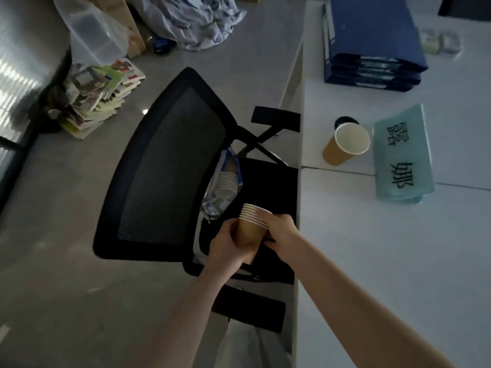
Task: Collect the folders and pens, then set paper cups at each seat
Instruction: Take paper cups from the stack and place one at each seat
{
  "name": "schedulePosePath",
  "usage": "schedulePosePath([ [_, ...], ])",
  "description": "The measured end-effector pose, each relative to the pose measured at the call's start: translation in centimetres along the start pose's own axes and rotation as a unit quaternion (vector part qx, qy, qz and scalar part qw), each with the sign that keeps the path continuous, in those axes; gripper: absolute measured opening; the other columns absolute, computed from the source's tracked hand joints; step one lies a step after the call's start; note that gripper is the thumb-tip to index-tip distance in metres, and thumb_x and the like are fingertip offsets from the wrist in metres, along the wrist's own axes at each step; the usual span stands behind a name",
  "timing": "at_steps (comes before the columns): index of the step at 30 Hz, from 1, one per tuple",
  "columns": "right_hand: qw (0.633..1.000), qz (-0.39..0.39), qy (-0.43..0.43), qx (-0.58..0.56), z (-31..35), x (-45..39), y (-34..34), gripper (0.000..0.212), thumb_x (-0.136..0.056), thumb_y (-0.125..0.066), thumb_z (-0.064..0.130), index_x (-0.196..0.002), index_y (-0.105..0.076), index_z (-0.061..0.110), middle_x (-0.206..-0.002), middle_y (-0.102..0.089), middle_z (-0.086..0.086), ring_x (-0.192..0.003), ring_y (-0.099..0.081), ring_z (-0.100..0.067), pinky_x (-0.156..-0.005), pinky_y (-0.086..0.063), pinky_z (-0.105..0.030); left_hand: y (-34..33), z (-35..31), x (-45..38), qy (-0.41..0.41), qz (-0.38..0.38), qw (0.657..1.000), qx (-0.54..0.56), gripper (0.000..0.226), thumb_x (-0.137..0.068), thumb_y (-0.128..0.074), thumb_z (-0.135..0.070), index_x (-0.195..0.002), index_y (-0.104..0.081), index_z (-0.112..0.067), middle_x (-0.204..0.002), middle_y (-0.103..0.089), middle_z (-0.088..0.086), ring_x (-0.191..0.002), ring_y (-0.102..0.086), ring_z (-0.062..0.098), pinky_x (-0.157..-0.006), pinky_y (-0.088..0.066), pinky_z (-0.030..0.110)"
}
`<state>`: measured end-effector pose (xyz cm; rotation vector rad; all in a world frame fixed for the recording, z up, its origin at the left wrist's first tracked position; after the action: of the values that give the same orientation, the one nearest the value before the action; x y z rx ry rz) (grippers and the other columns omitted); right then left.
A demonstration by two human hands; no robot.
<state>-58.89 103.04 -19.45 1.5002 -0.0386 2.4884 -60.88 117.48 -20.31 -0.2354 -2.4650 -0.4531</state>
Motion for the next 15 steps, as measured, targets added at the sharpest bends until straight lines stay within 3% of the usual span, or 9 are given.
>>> schedulePosePath([
  [3, 0.997, -0.010, -0.047, -0.056, -0.5, -4.6, -1.0, 0.031, -0.090, -0.059, 0.034, -0.113, -0.057, 0.013, -0.106, -0.065, -0.008, -0.098, -0.062, -0.027, -0.092, -0.052, -0.043, -1.0, 2.4, -5.0, 0.022, 0.034, 0.999, 0.008, 0.067, -0.071, -0.082, -0.031, -0.128, -0.048, -0.031, -0.113, -0.064, -0.010, -0.100, -0.062, 0.004, -0.073, -0.050, 0.015],
  [5, 0.996, -0.030, -0.056, -0.056, -0.4, -6.7, -1.5, 0.029, -0.095, -0.049, 0.034, -0.112, -0.055, 0.011, -0.097, -0.062, -0.008, -0.099, -0.060, -0.028, -0.094, -0.051, -0.041, -1.4, 3.8, -7.2, 0.038, 0.041, 0.998, 0.010, 0.078, -0.073, -0.083, -0.031, -0.140, -0.042, -0.029, -0.119, -0.062, -0.006, -0.103, -0.060, 0.008, -0.083, -0.052, 0.023],
  [8, 0.995, -0.043, -0.060, -0.070, -1.0, -11.6, -3.0, 0.037, -0.099, -0.039, 0.033, -0.122, -0.053, 0.008, -0.081, -0.055, -0.004, -0.105, -0.059, -0.030, -0.093, -0.050, -0.039, -2.6, 6.9, -11.5, 0.059, 0.067, 0.996, 0.016, 0.081, -0.077, -0.081, -0.023, -0.145, -0.038, -0.021, -0.125, -0.059, -0.003, -0.101, -0.057, 0.001, -0.082, -0.047, 0.019],
  [10, 0.994, -0.041, -0.066, -0.080, -1.7, -14.1, -4.1, 0.042, -0.101, -0.035, 0.035, -0.128, -0.050, 0.007, -0.082, -0.054, -0.004, -0.102, -0.059, -0.029, -0.088, -0.050, -0.038, -2.9, 8.5, -13.6, 0.074, 0.076, 0.994, 0.009, 0.085, -0.077, -0.081, -0.021, -0.147, -0.034, -0.020, -0.129, -0.056, -0.001, -0.105, -0.056, 0.006, -0.088, -0.046, 0.023],
  [13, 0.992, -0.039, -0.079, -0.093, -3.0, -16.8, -5.0, 0.052, -0.100, -0.035, 0.042, -0.136, -0.045, 0.006, -0.108, -0.061, -0.013, -0.104, -0.058, -0.030, -0.084, -0.050, -0.037, -3.1, 10.3, -15.9, 0.073, 0.090, 0.993, -0.033, 0.100, -0.068, -0.082, -0.042, -0.150, -0.029, -0.021, -0.140, -0.050, 0.001, -0.122, -0.052, 0.016, -0.105, -0.042, 0.038],
  [15, 0.990, -0.031, -0.090, -0.103, -3.9, -17.9, -5.6, 0.055, -0.099, -0.035, 0.045, -0.140, -0.041, 0.009, -0.127, -0.057, -0.014, -0.110, -0.056, -0.029, -0.083, -0.048, -0.035, -3.1, 11.0, -16.8, 0.065, 0.101, 0.991, -0.060, 0.102, -0.068, -0.077, -0.051, -0.152, -0.025, -0.024, -0.147, -0.044, -0.001, -0.131, -0.046, 0.017, -0.111, -0.037, 0.040],
])
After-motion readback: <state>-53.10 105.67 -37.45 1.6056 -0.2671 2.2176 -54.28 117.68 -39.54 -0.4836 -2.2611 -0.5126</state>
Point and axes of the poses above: each hand's wrist, its own x-axis away from the middle knuckle, its own y-axis out of the back of the hand, z = x × y, the point moved 7 cm from there along -x, towards the middle knuckle
